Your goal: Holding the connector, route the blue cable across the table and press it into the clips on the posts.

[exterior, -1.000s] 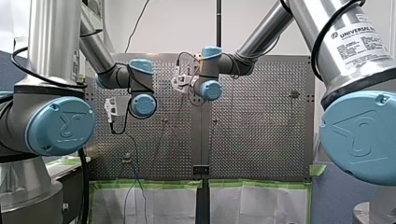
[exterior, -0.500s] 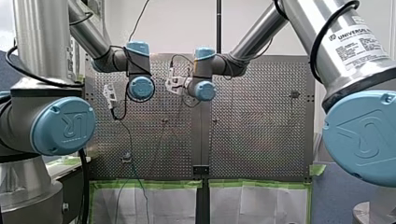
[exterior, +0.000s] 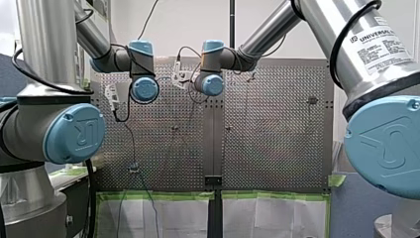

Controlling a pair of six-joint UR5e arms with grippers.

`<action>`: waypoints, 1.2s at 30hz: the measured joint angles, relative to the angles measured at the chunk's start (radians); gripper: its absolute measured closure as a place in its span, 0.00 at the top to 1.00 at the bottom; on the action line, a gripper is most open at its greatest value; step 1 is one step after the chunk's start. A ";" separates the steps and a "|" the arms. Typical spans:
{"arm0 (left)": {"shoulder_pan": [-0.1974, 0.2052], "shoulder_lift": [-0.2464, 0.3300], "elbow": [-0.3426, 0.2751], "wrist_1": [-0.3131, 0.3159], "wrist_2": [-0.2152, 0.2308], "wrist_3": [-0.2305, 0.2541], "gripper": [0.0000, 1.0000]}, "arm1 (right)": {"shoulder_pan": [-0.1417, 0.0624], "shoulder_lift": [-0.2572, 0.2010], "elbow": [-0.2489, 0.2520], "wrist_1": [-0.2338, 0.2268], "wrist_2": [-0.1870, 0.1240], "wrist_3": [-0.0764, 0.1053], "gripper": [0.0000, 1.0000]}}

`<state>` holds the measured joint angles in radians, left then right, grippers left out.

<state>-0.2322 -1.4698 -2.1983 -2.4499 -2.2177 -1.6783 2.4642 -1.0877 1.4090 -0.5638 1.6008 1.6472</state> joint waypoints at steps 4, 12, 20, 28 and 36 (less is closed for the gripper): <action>0.034 -0.013 0.013 0.002 0.033 -0.003 0.00 | 0.000 0.002 -0.021 0.011 -0.002 0.002 0.00; 0.103 -0.010 0.069 -0.009 0.044 -0.016 0.00 | 0.000 0.012 -0.080 0.047 -0.002 0.004 0.00; 0.151 -0.016 0.121 -0.016 0.085 -0.013 0.00 | -0.005 0.047 -0.152 0.097 -0.002 0.008 0.00; 0.168 -0.044 0.166 -0.027 0.130 -0.012 0.00 | -0.013 0.056 -0.220 0.130 -0.002 0.018 0.00; 0.183 -0.074 0.212 -0.028 0.142 -0.012 0.00 | -0.016 0.091 -0.263 0.153 -0.002 0.018 0.00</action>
<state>-0.0488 -1.5434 -1.9867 -2.4783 -2.0753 -1.6904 2.4477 -0.9968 1.1457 -0.4110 1.5986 1.6651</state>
